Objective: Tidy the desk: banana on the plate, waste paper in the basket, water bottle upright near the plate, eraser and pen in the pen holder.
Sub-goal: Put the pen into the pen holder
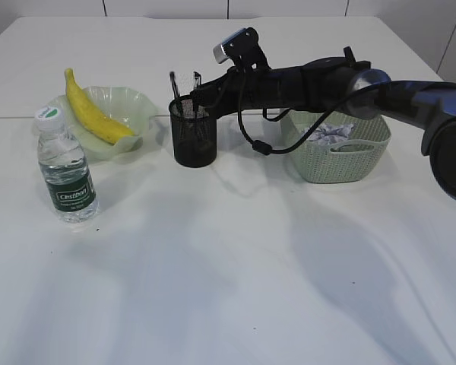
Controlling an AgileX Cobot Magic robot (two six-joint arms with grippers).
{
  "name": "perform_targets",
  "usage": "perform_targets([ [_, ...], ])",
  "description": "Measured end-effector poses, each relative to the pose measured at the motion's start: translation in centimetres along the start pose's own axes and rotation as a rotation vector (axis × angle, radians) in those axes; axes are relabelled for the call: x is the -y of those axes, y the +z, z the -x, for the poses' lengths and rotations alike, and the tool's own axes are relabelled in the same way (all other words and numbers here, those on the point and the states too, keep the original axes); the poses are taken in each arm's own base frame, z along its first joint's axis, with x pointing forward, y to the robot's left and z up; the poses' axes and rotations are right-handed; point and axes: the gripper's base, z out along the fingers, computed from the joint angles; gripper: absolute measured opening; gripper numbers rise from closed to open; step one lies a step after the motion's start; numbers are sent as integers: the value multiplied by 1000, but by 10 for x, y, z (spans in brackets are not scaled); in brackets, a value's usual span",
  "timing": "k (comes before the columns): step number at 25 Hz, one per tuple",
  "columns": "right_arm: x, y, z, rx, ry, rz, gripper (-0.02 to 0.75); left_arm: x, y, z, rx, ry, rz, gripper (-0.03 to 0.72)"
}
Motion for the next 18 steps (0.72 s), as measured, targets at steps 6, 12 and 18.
perform_targets([
  [6,0,0,0,0,0,0,143,0,0,0,0,0,0,237],
  [12,0,0,0,0,-2,0,147,0,0,0,0,0,0,237],
  [18,-1,-6,16,17,-15,10,149,0,0,0,0,0,0,237],
])
